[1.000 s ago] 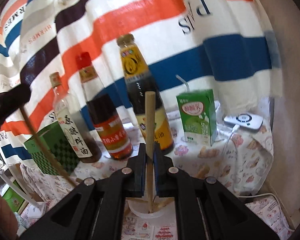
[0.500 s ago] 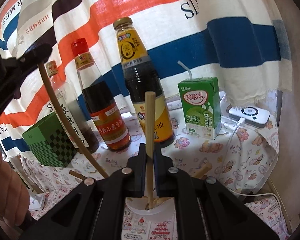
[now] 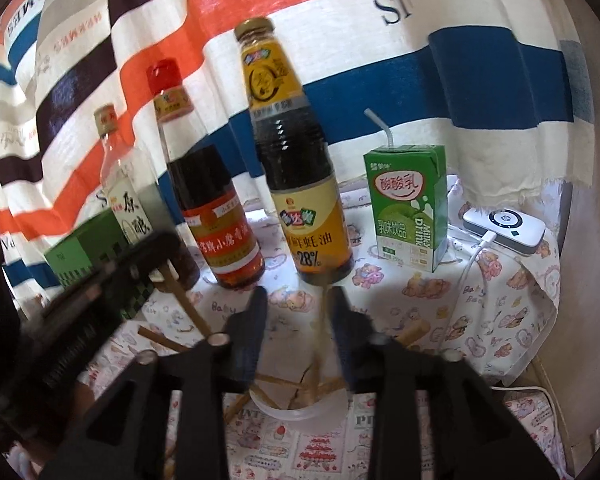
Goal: Organize utensils
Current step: 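Open the right tool over the cup while the left tool opens to drop its chopstick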
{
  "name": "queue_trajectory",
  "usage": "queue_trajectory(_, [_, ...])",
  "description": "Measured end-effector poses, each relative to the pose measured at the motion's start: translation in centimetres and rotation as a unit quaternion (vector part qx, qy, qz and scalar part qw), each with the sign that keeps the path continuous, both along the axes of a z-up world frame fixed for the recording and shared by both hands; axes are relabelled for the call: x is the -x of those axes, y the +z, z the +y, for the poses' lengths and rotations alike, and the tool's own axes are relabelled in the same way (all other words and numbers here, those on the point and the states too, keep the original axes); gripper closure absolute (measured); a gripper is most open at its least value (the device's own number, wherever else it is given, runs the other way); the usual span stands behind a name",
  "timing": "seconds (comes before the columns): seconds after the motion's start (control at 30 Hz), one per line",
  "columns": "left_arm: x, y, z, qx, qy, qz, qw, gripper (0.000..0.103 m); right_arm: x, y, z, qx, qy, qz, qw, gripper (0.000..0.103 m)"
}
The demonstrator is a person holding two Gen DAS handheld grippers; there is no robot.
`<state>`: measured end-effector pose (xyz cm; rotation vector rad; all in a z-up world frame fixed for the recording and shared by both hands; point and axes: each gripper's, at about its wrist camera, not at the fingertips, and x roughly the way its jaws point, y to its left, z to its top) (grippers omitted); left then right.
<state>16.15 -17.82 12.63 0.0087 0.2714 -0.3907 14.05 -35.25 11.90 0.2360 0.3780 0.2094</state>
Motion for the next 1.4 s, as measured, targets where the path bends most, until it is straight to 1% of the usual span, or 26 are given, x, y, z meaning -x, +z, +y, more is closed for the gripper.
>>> queue_trajectory(0.03, [0.0, 0.1, 0.2, -0.003, 0.002, 0.004, 1.0000, 0.097, 0.0, 0.1, -0.3, -0.006, 0.002, 0.001, 1.000, 0.068])
queue_trajectory(0.1, [-0.2, 0.6, 0.9, -0.004, -0.004, 0.021, 0.9998, 0.097, 0.2, 0.3, -0.9, -0.021, -0.002, 0.000, 1.000, 0.054])
queue_trajectory(0.17, [-0.1, 1.2, 1.6, -0.009, 0.008, 0.018, 0.9998, 0.097, 0.5, 0.6, -1.1, -0.030, -0.001, -0.002, 1.000, 0.053])
queue_trajectory(0.2, [0.0, 1.4, 1.8, -0.015, 0.014, 0.014, 0.9997, 0.097, 0.7, 0.9, -1.1, -0.033, 0.000, -0.004, 0.999, 0.050])
queue_trajectory(0.23, [0.1, 1.5, 2.0, -0.022, 0.019, 0.012, 0.9995, 0.093, 0.9, 1.0, -1.1, -0.033, 0.000, -0.008, 0.999, 0.047])
queue_trajectory(0.27, [0.2, 1.7, 2.1, -0.029, 0.024, 0.011, 0.9992, 0.079, 1.3, 1.2, -1.1, -0.032, -0.004, -0.014, 0.999, 0.041])
queue_trajectory(0.3, [0.4, 1.8, 2.2, -0.032, 0.033, 0.010, 0.9989, 0.068, 1.7, 1.5, -1.0, -0.030, -0.009, -0.024, 0.999, 0.035])
queue_trajectory(0.33, [0.6, 1.9, 2.5, -0.030, 0.043, 0.005, 0.9986, 0.052, 2.3, 1.9, -0.8, -0.025, -0.009, -0.035, 0.999, 0.033])
queue_trajectory(0.37, [1.2, 2.1, 3.0, -0.024, 0.057, -0.005, 0.9981, 0.048, 2.7, 2.2, -0.6, -0.021, -0.008, -0.044, 0.999, 0.027])
queue_trajectory(0.4, [1.6, 2.2, 3.4, -0.021, 0.070, -0.012, 0.9973, 0.048, 3.1, 2.6, -0.5, -0.016, -0.008, -0.054, 0.998, 0.022])
queue_trajectory(0.47, [2.6, 2.4, 4.2, -0.025, 0.093, -0.025, 0.9950, 0.048, 4.3, 3.2, -0.1, -0.009, -0.015, -0.073, 0.997, 0.019])
queue_trajectory(0.53, [3.9, 2.4, 5.0, -0.036, 0.101, -0.040, 0.9934, 0.047, 5.2, 3.8, 0.3, -0.006, -0.011, -0.086, 0.996, 0.017])
queue_trajectory(0.6, [5.2, 2.6, 5.7, -0.047, 0.106, -0.052, 0.9918, 0.041, 6.3, 4.3, 1.0, -0.003, 0.003, -0.101, 0.995, 0.012])
queue_trajectory(0.67, [6.8, 2.6, 6.6, -0.055, 0.118, -0.064, 0.9894, 0.028, 7.1, 4.5, 2.2, 0.006, 0.017, -0.113, 0.993, 0.008])
queue_trajectory(0.7, [7.8, 2.5, 7.3, -0.054, 0.127, -0.071, 0.9879, 0.026, 7.7, 4.6, 2.8, 0.013, 0.023, -0.119, 0.993, 0.006])
queue_trajectory(0.77, [9.5, 2.3, 8.9, -0.040, 0.131, -0.077, 0.9876, 0.019, 8.3, 4.5, 4.1, 0.029, 0.026, -0.127, 0.991, 0.005])
queue_trajectory(0.8, [10.1, 2.3, 9.6, -0.039, 0.135, -0.077, 0.9871, 0.018, 8.5, 4.3, 4.8, 0.036, 0.024, -0.129, 0.991, 0.005])
queue_trajectory(0.93, [12.7, 1.7, 12.3, -0.065, 0.161, -0.096, 0.9801, 0.004, 8.8, 3.6, 6.9, 0.052, 0.031, -0.118, 0.991, 0.004])
queue_trajectory(1.03, [13.9, 1.2, 13.1, -0.080, 0.183, -0.102, 0.9745, 0.003, 9.1, 3.1, 7.9, 0.051, 0.031, -0.106, 0.993, 0.004])
queue_trajectory(1.1, [14.4, 1.0, 12.7, -0.095, 0.202, -0.103, 0.9694, 0.003, 9.4, 2.9, 8.4, 0.068, 0.027, -0.108, 0.991, 0.003])
queue_trajectory(1.13, [14.7, 1.0, 12.8, -0.085, 0.209, -0.106, 0.9683, 0.003, 9.6, 2.8, 8.4, 0.075, 0.023, -0.109, 0.991, 0.003])
queue_trajectory(1.17, [14.9, 0.9, 13.2, -0.069, 0.210, -0.104, 0.9697, 0.002, 9.7, 2.5, 8.4, 0.084, 0.007, -0.105, 0.991, 0.002])
queue_trajectory(1.23, [15.3, 0.7, 13.8, -0.048, 0.208, -0.099, 0.9720, 0.001, 9.7, 2.0, 8.1, 0.079, -0.004, -0.088, 0.993, 0.002])
queue_trajectory(1.33, [15.7, -0.4, 14.3, -0.025, 0.172, -0.094, 0.9804, 0.001, 10.3, 0.9, 7.3, 0.061, 0.003, -0.065, 0.996, 0.002])
queue_trajectory(1.4, [16.0, -1.5, 14.7, 0.013, 0.162, -0.082, 0.9834, 0.001, 10.9, 0.1, 7.2, 0.061, 0.001, -0.064, 0.996, 0.002])
